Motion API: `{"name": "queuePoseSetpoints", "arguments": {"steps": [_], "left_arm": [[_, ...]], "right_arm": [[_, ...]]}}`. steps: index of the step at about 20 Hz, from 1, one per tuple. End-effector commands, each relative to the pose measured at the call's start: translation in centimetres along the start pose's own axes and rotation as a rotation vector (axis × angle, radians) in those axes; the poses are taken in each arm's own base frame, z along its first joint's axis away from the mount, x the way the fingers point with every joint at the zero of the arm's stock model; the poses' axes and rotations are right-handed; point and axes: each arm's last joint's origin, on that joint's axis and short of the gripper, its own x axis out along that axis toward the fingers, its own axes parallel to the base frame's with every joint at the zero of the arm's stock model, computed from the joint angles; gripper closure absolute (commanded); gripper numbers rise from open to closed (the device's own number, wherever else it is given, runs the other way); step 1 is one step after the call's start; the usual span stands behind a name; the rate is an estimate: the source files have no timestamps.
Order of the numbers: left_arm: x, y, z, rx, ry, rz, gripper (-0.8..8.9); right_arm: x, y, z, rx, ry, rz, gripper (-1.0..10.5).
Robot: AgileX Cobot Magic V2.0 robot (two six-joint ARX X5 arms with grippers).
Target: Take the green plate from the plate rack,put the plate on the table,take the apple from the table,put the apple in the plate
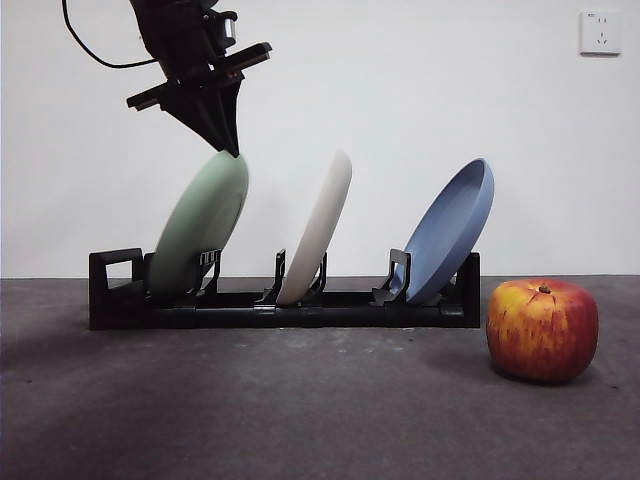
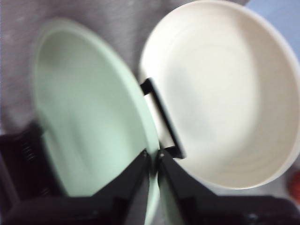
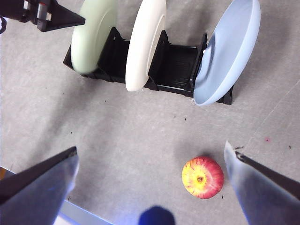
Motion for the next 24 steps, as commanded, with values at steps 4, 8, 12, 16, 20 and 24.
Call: {"name": "queuePoseSetpoints", "arguments": {"steps": [4,8,12,16,20,24], "left_arm": [[-4.4,-1.6,2.2,0.068,-0.185,-0.037,8.22],[-10.9,-3.7,2.6,0.119,-0.355,-0.059,8.22],[-16.7,-5.3,1.3,0.166,-0.493,-0.108,8.22],[-21.7,-7.9,-1.2,0.235,-0.578,-0.178,8.22],[-25.7,-11.2,-4.5,0.348,-0.624,-0.226,8.22],[-25.9,-13.8,-9.0,0.437,-0.507,-0.048,8.22]], "right_arm": [[0.0,0.0,0.3,-0.009,-0.021,-0.002,2.9],[0.1,0.0,0.4,-0.011,-0.026,-0.001,2.9],[0.2,0.0,0.4,-0.012,-0.026,-0.002,2.9],[0.2,0.0,0.6,-0.022,-0.04,-0.001,2.9],[0.2,0.0,0.6,-0.023,-0.042,0.0,2.9],[0.2,0.0,0.6,-0.023,-0.041,0.0,2.9]]}}
